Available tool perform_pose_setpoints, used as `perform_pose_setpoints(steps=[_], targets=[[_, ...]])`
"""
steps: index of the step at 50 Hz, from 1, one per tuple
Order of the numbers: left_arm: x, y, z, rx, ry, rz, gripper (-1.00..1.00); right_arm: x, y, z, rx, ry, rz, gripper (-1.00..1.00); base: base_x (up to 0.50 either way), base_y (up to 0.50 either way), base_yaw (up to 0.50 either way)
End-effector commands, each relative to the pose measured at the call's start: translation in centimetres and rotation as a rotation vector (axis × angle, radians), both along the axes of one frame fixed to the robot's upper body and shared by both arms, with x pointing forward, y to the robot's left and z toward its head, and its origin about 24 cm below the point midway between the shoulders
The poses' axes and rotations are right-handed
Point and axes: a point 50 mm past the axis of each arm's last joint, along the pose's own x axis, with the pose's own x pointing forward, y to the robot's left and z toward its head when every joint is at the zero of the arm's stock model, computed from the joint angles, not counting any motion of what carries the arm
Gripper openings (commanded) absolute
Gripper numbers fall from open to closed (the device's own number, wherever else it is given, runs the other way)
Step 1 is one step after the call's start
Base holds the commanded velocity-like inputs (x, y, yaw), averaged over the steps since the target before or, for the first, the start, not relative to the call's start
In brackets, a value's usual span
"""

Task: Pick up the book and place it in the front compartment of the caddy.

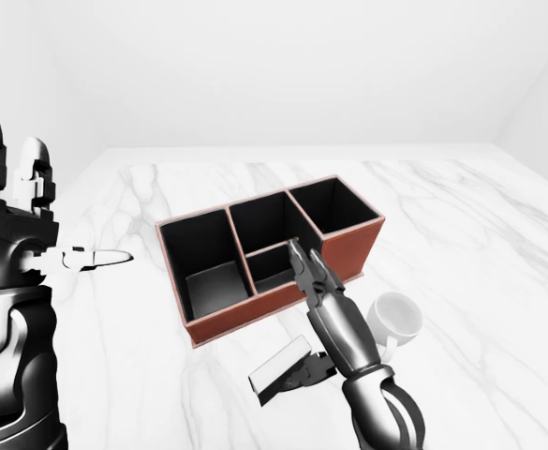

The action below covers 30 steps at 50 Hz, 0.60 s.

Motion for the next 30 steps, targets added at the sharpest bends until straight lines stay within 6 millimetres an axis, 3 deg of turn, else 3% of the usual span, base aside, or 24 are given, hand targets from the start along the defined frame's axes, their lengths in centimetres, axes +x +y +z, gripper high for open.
perform_pose_setpoints(steps=[1, 30], targets=[[-0.03, 0.05, 0.11, -0.001, -0.005, 0.001, 1.0, 0.0, 0.02, -0.74, -0.021, 0.023, -0.019, 1.0, 0.0, 0.0, 0.0], [0.1, -0.01, 0.0, -0.002, 0.001, 0.0, 1.0, 0.17, 0.92, -1.14, -0.094, -0.012, 0.008, 1.0, 0.0, 0.0, 0.0]])
